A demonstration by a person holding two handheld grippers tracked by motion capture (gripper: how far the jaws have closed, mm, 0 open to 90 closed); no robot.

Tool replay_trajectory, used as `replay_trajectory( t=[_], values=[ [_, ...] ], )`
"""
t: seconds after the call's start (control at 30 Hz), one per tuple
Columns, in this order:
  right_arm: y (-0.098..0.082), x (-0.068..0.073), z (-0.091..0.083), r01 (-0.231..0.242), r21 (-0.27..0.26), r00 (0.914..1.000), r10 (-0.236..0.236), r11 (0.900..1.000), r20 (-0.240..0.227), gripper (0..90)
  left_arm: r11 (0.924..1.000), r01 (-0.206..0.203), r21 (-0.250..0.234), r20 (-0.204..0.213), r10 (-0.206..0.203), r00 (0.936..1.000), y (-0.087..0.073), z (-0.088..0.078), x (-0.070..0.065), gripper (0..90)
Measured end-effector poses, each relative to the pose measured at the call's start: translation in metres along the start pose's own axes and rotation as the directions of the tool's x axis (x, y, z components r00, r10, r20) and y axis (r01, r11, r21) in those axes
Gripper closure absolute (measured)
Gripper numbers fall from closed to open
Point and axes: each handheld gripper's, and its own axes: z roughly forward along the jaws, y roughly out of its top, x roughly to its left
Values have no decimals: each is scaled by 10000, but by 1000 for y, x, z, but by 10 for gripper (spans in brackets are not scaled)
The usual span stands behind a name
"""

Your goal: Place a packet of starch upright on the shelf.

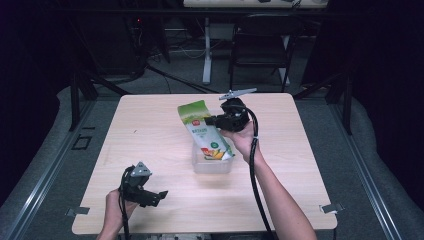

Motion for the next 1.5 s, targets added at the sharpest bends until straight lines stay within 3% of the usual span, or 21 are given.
replay_trajectory(
  t=[0.13, 0.37, 0.83, 1.0, 1.2, 1.4, 1.5],
  values=[
    [-6, -3, 6, -173, -264, 9998, 170, 9995, -90, 900, 10000, -2, 12, 9, 2, 10000, 0, 0, 0, 64],
    [-19, -12, 9, -219, -265, 9994, 211, 9994, -291, 900, 10000, -34, 35, 0, 34, 10000, 0, 0, 0, 65],
    [-31, -32, 1, -469, -291, 9989, 467, 9985, -52, 900, 10000, -54, 53, -32, 54, 10000, 0, 0, -1, 66],
    [-35, -34, -3, -174, -80, 9993, 177, 9998, 336, 900, 10000, -66, 69, -37, 66, 10000, 0, 0, -1, 66],
    [-41, -38, -4, 42, 498, 9923, -103, 9988, 1231, 900, 9999, -70, 78, -18, 70, 10000, 0, 0, -1, 67],
    [-50, -45, -5, -142, 602, 9877, 46, 9981, 1560, 899, 9999, -88, 90, -39, 89, 10000, 0, 0, -1, 66],
    [-51, -44, -4, 17, 830, 9829, -170, 9966, 1832, 892, 9999, -87, 70, -45, 87, 10000, 0, 0, -1, 66]
  ],
)
